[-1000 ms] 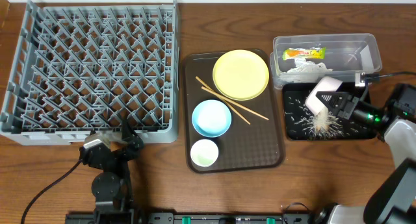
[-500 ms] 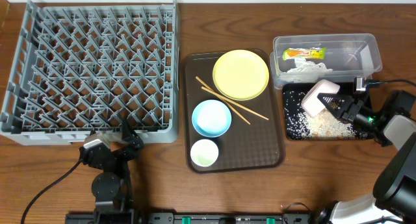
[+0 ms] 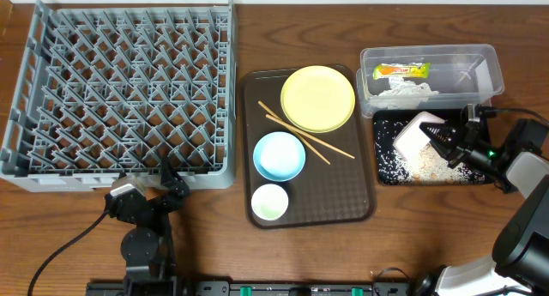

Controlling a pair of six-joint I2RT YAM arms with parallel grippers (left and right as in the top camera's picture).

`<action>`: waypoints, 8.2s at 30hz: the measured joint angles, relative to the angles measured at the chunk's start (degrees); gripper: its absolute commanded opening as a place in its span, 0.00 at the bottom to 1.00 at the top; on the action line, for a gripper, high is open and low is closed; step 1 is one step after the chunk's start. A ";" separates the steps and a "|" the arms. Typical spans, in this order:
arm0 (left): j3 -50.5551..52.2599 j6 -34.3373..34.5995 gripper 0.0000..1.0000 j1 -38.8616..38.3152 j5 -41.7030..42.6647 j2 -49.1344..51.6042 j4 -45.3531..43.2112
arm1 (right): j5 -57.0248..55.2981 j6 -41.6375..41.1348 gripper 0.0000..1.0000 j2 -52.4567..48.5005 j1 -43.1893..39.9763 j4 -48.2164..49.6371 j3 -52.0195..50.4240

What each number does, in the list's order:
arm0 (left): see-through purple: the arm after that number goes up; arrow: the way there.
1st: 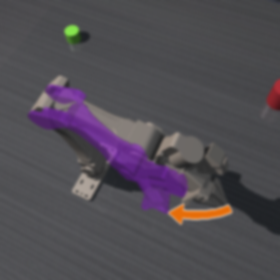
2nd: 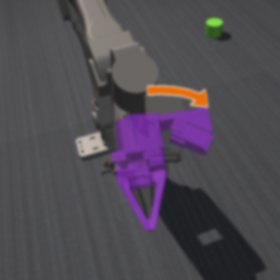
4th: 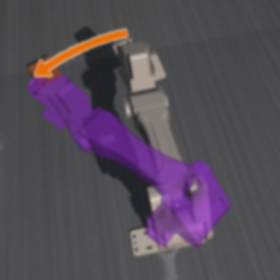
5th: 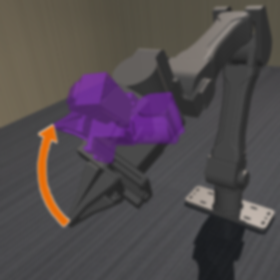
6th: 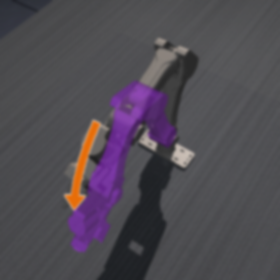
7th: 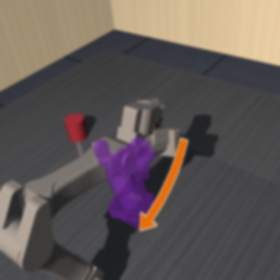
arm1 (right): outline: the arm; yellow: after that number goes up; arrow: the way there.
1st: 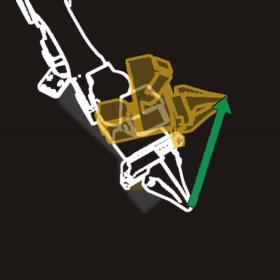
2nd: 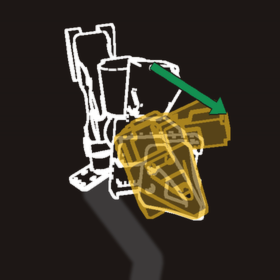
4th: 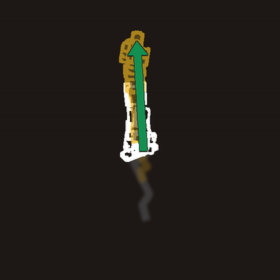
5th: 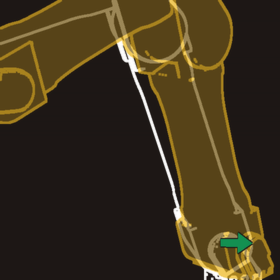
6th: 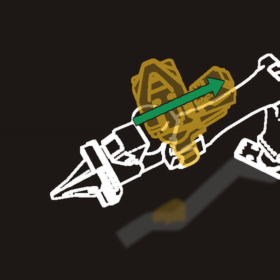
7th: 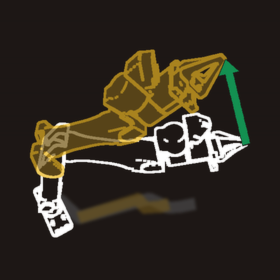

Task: Sort waste into correct bins and load items into the dishwasher
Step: 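Tip the pink bowl over the black tray to dump food scraps, then return the pink bowl to the brown tray with the right gripper, then grasp the cream cup with the right gripper and lift it, then hand the cream cup from the right gripper to the left gripper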

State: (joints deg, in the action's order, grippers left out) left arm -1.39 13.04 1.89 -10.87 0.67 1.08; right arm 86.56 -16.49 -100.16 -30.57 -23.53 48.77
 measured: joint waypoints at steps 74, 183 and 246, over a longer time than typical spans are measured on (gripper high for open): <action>0.00 0.02 0.94 0.00 0.00 0.00 0.00 | -77.13 2.10 0.05 1.27 66.82 -34.51 19.21; -38.75 64.67 0.93 0.00 81.07 71.23 -17.03 | -28.55 6.21 0.01 0.37 46.23 -2.67 31.15; -38.75 47.39 0.99 -0.02 96.65 71.25 -25.31 | -9.49 -0.11 0.01 -7.78 54.12 12.72 31.06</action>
State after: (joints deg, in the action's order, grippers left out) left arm -40.14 60.42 1.87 85.78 71.92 -24.23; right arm 77.08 -16.60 -107.94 23.55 -10.81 79.83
